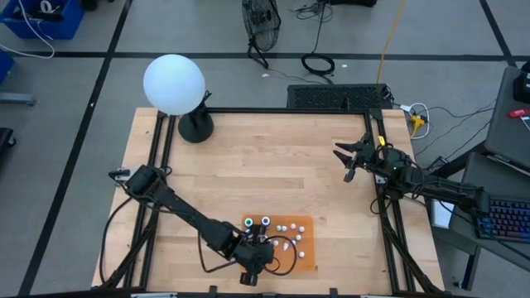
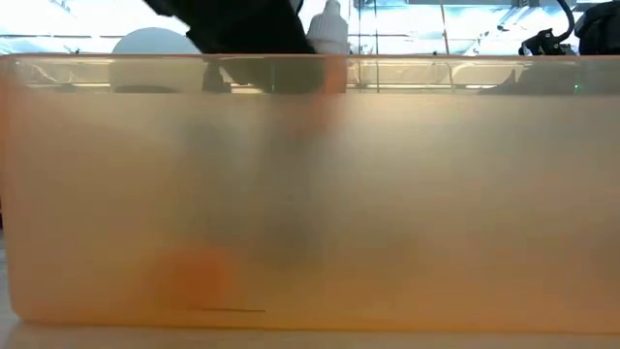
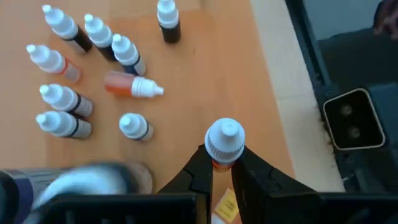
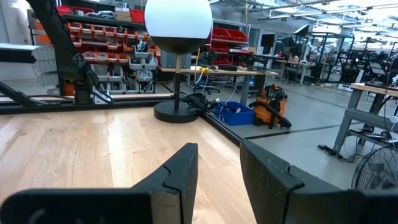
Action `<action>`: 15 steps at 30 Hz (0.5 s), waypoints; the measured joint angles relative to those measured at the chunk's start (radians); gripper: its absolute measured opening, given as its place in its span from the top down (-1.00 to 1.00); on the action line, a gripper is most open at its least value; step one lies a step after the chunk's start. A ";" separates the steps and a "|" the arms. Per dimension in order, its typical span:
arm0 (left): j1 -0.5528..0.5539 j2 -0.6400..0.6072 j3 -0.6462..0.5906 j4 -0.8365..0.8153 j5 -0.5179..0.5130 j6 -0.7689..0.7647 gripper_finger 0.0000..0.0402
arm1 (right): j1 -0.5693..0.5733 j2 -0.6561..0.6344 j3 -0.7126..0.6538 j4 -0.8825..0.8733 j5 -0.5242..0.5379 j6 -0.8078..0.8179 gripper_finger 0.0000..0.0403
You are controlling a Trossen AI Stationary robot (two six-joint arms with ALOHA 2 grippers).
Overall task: Pick & Place food coloring
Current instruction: Put the small orange food coloring bottle into the orange container
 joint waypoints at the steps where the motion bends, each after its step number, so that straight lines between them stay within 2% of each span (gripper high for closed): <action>1: 0.000 0.000 0.000 0.002 0.000 0.000 0.79 | 0.000 0.000 0.000 0.001 0.000 0.000 0.46; 15: -0.005 -0.003 0.002 0.023 0.025 0.002 0.80 | 0.000 0.000 0.000 -0.002 0.000 0.000 0.46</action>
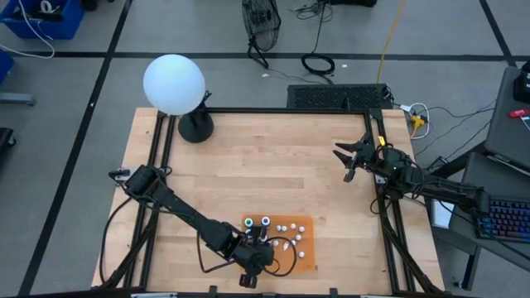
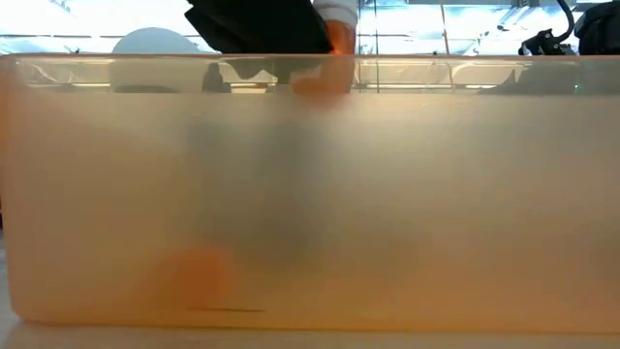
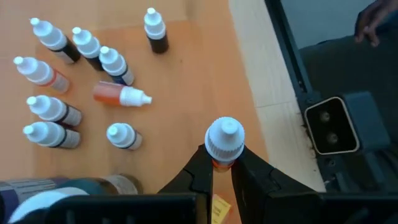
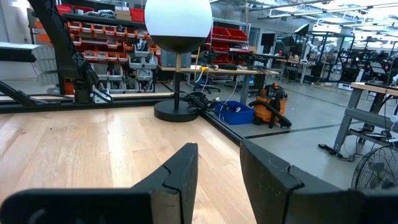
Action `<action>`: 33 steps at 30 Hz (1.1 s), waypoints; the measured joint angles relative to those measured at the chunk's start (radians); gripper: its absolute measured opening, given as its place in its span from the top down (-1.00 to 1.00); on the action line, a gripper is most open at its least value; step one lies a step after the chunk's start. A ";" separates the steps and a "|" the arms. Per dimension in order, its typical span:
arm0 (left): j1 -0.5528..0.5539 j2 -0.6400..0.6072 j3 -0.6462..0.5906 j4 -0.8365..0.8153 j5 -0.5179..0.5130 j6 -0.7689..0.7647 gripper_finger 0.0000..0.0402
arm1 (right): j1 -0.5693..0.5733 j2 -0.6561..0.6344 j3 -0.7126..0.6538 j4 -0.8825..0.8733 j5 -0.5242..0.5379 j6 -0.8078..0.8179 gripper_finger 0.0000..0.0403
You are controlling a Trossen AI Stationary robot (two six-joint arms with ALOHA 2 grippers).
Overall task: Pick & Place food coloring
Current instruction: Put the small orange food coloring bottle into the orange container
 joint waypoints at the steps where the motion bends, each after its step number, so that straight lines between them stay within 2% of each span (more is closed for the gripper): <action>1: -0.003 0.000 0.000 0.002 0.000 -0.001 0.80 | 0.000 0.000 0.000 0.000 0.000 0.000 0.46; 12: -0.019 0.040 0.003 0.028 -0.027 -0.019 0.80 | 0.000 0.001 0.000 0.002 0.000 0.000 0.46; 22: -0.008 0.061 0.001 0.008 0.033 -0.039 0.80 | 0.000 0.002 0.000 0.000 0.000 0.000 0.46; 33: -0.006 0.072 0.000 -0.010 0.007 -0.035 0.76 | 0.000 0.002 0.000 0.000 0.000 0.000 0.46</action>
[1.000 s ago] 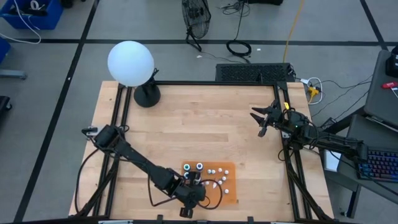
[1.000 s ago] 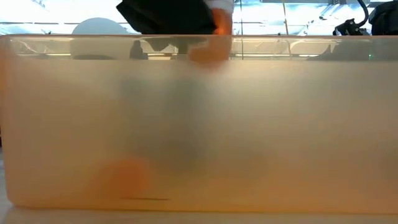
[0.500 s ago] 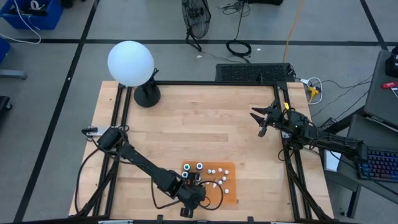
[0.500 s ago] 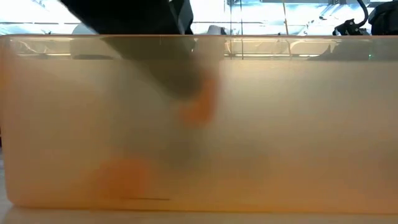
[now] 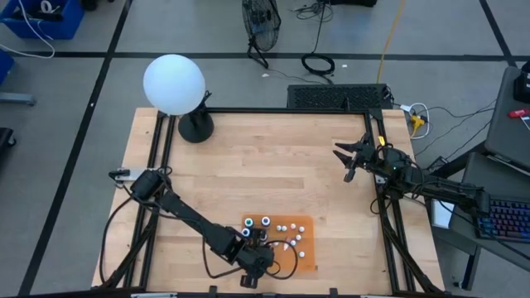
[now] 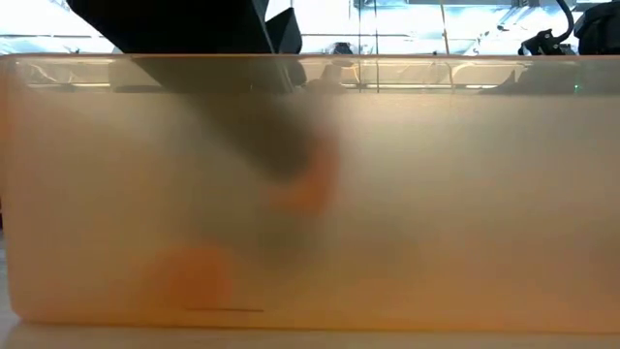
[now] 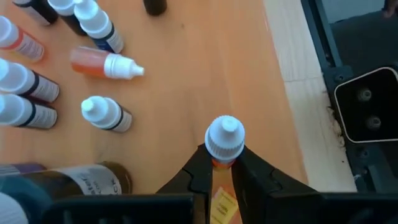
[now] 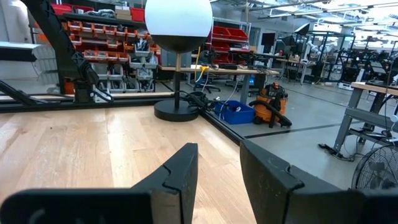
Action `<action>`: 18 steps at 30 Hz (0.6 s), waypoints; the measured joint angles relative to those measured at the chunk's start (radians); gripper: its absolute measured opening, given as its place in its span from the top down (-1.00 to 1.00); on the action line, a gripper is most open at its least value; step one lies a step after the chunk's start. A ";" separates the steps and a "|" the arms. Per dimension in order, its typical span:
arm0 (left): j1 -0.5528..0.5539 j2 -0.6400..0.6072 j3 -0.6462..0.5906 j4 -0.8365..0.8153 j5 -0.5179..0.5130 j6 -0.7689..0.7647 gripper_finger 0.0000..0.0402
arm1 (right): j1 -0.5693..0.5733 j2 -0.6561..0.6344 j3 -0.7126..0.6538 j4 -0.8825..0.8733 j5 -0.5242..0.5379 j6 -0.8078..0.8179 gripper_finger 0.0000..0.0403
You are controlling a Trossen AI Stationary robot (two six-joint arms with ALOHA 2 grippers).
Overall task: Pick & Place food coloring
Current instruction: Put the small orange food coloring bottle into the orange container
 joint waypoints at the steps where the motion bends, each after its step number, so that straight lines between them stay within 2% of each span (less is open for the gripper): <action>1: 0.000 0.000 0.000 0.000 -0.006 0.002 0.78 | 0.000 0.000 0.000 0.000 0.000 0.000 0.46; 18: 0.011 -0.002 -0.048 0.025 -0.033 -0.023 0.81 | 0.000 0.000 0.000 0.000 0.000 0.000 0.46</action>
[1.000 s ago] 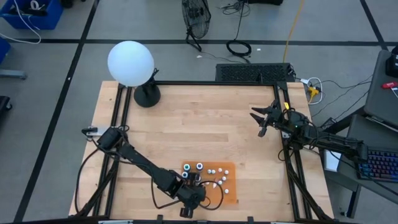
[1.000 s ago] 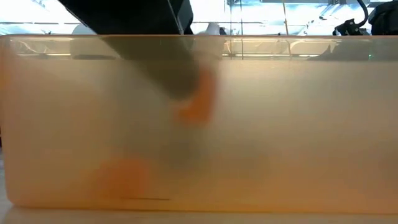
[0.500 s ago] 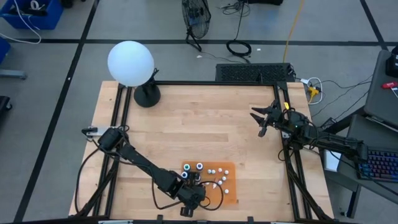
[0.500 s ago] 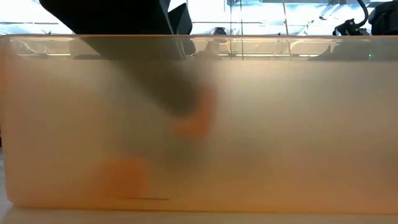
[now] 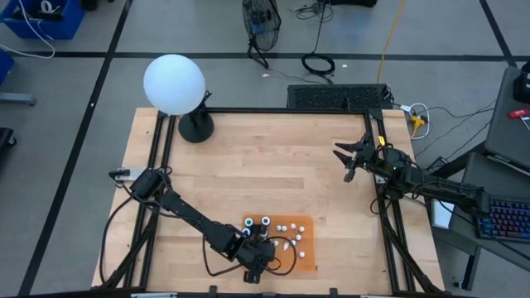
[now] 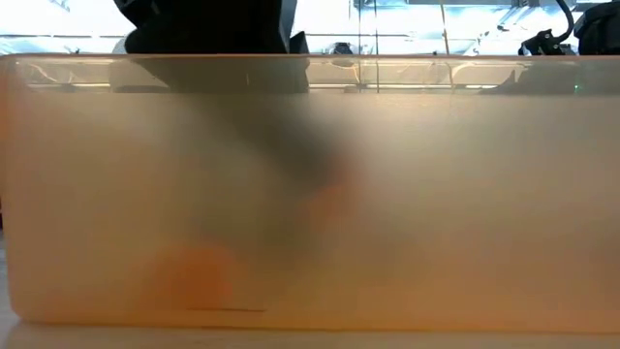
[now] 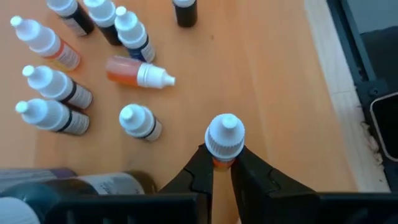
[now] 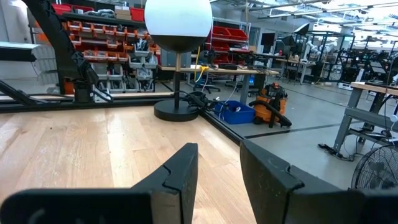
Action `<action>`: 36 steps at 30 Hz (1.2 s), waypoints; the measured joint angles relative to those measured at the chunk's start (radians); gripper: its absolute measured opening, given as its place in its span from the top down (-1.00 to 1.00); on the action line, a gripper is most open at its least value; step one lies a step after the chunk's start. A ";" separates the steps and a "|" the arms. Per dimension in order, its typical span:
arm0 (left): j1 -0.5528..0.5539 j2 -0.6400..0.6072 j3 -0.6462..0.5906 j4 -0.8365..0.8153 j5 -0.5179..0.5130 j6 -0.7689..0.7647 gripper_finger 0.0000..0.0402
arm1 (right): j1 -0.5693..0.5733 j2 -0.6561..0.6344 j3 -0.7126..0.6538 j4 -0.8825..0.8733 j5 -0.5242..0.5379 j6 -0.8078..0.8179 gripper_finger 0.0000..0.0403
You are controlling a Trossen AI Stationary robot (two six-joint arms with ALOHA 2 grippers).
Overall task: Pick & Place food coloring
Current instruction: Put the small orange food coloring bottle into the orange container, then return to Home Position
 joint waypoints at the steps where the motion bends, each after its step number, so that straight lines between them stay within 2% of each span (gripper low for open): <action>1: 0.000 0.000 0.000 0.007 0.002 0.001 0.78 | 0.000 0.000 0.000 0.000 0.000 0.000 0.46; 6: -0.003 0.000 -0.001 0.013 0.010 0.003 0.62 | 0.000 0.000 0.000 0.000 0.000 0.000 0.46; 15: -0.009 0.002 -0.002 0.048 0.032 0.008 0.64 | 0.000 0.000 0.000 0.000 0.000 0.000 0.46; 19: -0.008 0.003 -0.002 0.054 0.032 0.000 0.58 | 0.000 0.000 0.000 0.000 0.000 0.000 0.46; 30: -0.008 0.003 -0.002 0.054 0.025 -0.016 0.14 | 0.000 0.000 0.000 0.000 0.000 0.000 0.46; 36: -0.008 -0.018 -0.004 0.042 0.037 -0.003 -0.02 | 0.000 0.000 0.000 0.000 0.000 0.000 0.46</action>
